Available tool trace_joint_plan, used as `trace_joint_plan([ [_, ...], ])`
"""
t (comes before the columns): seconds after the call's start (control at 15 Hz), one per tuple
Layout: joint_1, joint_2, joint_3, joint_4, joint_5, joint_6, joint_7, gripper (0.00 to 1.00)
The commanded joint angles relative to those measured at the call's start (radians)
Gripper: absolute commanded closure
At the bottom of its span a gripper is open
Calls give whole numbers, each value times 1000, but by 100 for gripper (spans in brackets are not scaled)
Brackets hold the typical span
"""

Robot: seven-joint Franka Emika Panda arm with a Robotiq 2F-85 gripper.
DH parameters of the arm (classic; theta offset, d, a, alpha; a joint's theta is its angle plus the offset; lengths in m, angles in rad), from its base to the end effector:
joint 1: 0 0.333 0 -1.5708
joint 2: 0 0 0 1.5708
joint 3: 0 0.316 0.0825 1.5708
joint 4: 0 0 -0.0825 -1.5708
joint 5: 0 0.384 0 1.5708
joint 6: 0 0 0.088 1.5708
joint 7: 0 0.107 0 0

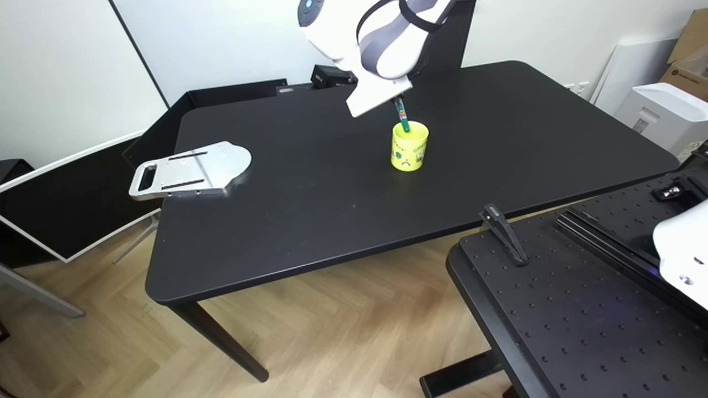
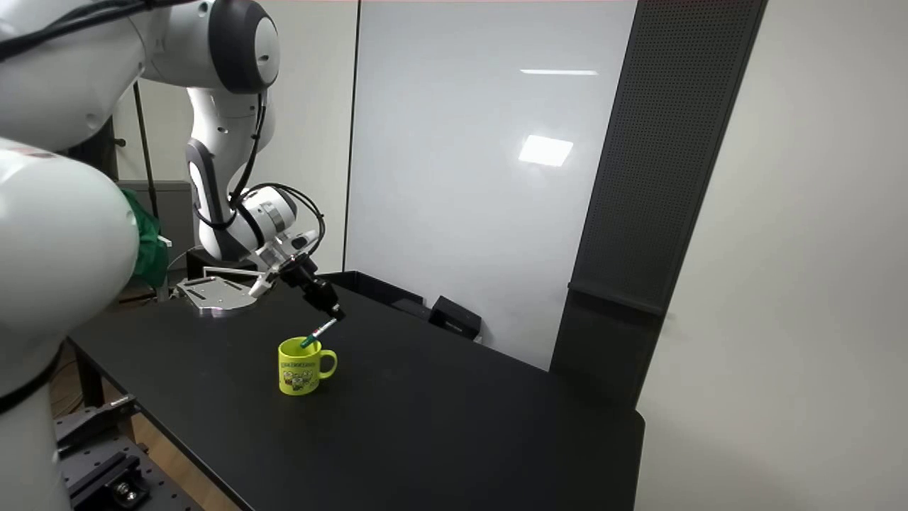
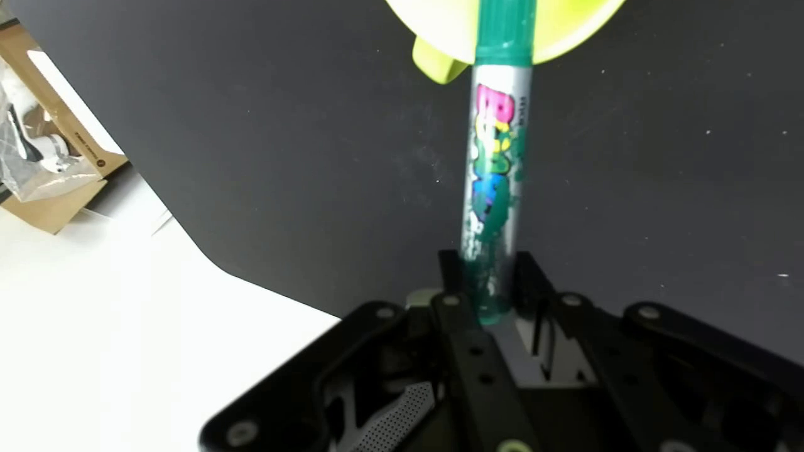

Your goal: Put the green marker inside the yellow mug

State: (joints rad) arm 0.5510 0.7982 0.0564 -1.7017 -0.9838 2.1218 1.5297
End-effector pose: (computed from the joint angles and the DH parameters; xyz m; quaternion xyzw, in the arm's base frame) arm 0.5463 0.3315 0.1155 0.9237 -0.1082 0.2114 0.3005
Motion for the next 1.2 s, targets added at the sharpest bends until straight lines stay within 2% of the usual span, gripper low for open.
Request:
trace_joint_plan([
  [0.0,-16,4,20,6,-12,-11,4,77],
  [0.07,-16,4,20,6,-12,-11,4,94],
  [0.67,-8,-26,38,-77,-31,-8,22,94],
  [0.73,-11,-30,40,-87,-36,-5,23,52],
  [0.8,-8,-24,43,-80,-38,-14,22,52],
  [0.87,-11,-27,43,-88,-44,-10,22,47],
  [1.13,-17,-36,44,-109,-53,-7,22,19],
])
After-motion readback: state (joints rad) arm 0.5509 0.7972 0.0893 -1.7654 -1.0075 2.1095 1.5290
